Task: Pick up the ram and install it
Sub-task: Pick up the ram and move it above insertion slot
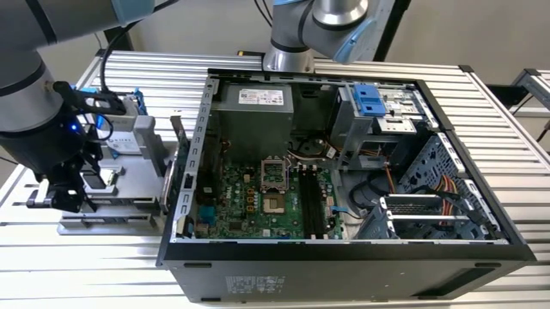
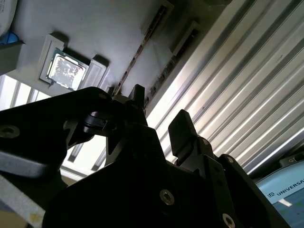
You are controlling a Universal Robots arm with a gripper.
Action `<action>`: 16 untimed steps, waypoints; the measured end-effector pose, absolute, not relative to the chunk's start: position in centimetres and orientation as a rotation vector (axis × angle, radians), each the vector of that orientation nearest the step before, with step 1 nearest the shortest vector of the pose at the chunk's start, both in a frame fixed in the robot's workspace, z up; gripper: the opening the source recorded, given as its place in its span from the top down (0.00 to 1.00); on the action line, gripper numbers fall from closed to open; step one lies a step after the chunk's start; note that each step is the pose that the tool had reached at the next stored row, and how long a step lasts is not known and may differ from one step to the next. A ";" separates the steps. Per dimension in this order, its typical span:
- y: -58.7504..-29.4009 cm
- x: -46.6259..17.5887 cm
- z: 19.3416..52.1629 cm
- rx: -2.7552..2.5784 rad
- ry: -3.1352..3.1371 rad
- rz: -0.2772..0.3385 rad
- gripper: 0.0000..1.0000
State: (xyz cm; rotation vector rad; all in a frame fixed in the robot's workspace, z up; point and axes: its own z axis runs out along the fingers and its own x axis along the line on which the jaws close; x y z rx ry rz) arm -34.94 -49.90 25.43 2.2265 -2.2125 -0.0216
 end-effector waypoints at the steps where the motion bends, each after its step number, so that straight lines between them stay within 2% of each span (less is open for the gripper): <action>1: -49.9 -34.9 25.4 2.227 -2.213 -0.021 0.00; 16: -49.9 -34.9 25.1 2.227 -2.213 -0.021 0.00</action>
